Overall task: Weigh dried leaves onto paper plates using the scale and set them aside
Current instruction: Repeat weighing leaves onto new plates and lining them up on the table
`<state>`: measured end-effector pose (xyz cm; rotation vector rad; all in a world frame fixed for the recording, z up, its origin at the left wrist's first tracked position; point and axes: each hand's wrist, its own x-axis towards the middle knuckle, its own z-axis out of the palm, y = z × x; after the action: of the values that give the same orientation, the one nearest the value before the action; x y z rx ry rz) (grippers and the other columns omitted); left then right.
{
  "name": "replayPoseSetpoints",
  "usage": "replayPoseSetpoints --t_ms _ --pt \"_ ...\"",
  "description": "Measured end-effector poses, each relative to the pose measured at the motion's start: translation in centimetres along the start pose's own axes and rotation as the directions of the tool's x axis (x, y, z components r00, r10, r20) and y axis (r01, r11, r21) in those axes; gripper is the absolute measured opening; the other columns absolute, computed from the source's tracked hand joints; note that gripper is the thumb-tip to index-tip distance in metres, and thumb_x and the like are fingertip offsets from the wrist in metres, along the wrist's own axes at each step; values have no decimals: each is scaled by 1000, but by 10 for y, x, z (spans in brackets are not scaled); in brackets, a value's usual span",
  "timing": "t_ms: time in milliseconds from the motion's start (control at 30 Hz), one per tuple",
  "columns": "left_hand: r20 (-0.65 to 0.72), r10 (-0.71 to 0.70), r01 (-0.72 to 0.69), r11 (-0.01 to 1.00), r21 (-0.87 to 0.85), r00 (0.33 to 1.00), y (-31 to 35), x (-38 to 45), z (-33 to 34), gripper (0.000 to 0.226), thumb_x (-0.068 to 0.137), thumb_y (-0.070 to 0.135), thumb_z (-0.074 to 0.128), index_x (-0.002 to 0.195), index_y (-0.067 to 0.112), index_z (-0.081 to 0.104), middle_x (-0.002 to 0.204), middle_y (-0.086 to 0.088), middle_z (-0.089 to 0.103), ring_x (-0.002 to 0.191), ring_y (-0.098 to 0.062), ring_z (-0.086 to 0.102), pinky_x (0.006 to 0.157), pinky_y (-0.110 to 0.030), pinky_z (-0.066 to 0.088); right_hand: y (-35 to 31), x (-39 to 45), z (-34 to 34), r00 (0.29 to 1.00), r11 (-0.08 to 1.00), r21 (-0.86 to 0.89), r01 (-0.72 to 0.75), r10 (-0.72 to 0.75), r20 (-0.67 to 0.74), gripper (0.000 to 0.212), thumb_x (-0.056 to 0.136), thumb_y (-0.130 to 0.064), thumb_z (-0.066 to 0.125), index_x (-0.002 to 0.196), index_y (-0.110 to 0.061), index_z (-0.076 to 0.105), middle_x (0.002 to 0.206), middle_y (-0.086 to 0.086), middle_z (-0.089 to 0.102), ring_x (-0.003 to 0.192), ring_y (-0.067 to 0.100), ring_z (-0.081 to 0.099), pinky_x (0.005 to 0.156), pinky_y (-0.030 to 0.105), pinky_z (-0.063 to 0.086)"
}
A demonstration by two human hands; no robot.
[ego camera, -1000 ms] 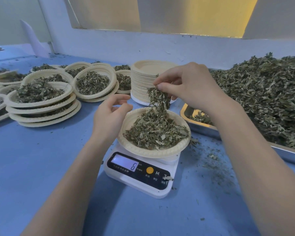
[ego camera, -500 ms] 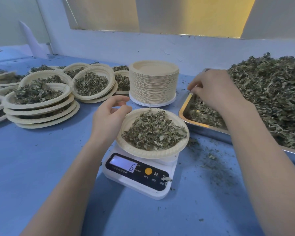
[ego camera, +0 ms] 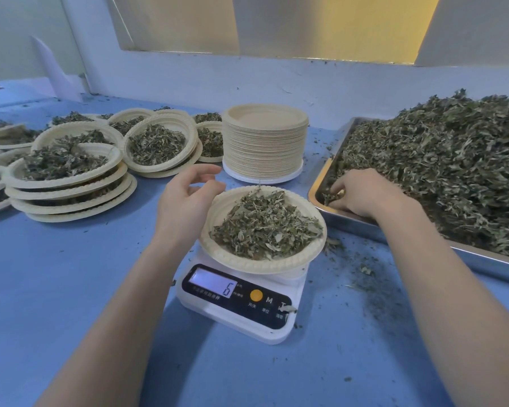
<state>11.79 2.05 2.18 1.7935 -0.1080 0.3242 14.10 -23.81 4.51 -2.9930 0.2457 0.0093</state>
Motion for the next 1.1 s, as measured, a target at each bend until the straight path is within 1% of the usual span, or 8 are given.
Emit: replayPoseSetpoints --t_ms 200,300,433,533,600,700,833,1100 --pt "2 -6 6 1000 -1 1000 1 -1 -1 28 66 37 56 92 38 65 98 13 62 85 -2 58 87 -35 48 2 2 -8 979 988 125 90 -65 -195 29 83 -39 69 104 -20 71 99 7 70 87 25 62 73 30 49" --pt "0 -10 10 1000 2 1000 1 -1 -1 29 65 37 56 92 38 65 98 14 62 86 -3 58 87 -35 48 1 5 -7 974 979 162 122 -86 -211 26 89 -34 63 107 -16 70 100 8 70 76 21 64 66 24 40" --pt "-4 -12 12 1000 -2 1000 2 -1 -2 30 65 38 56 94 37 66 99 12 62 86 -4 58 88 -36 48 7 10 -4 975 951 294 101 -35 -220 24 94 -23 58 115 -13 65 121 7 64 36 -1 56 43 14 37" --pt "-7 -17 17 1000 -3 1000 2 -1 -1 30 65 38 56 94 36 66 99 11 62 85 -4 58 87 -36 48 6 3 -16 967 911 391 130 -28 -255 17 94 -21 59 104 -11 68 101 7 71 40 -4 58 35 7 34" --pt "-6 -24 24 1000 -4 1000 3 -2 -1 30 65 37 56 93 36 65 98 11 62 85 -4 58 87 -35 48 -3 -8 -28 957 847 485 219 -89 -277 13 91 -22 63 102 -20 70 85 -4 71 50 -2 63 41 5 39" --pt "-5 -33 33 999 -7 999 3 -2 0 29 65 37 56 92 36 65 98 11 62 85 -4 59 87 -35 48 -26 -28 -45 943 733 593 334 -264 -205 23 83 -24 72 105 -24 69 90 -11 70 60 5 69 57 7 49" --pt "-5 -42 42 999 -19 999 3 -2 -2 27 67 36 57 93 35 65 96 11 61 84 -4 58 86 -35 48 -47 -41 -48 911 695 609 382 -395 -120 29 74 -16 79 101 -20 72 87 3 72 66 18 71 51 9 47" --pt "-26 -37 37 999 -5 999 1 0 -3 18 85 18 61 96 32 65 97 9 62 85 -6 58 88 -38 48 -42 -42 -51 895 622 645 444 -348 -280 10 74 -22 79 83 -22 74 69 -13 72 53 4 64 54 6 44"
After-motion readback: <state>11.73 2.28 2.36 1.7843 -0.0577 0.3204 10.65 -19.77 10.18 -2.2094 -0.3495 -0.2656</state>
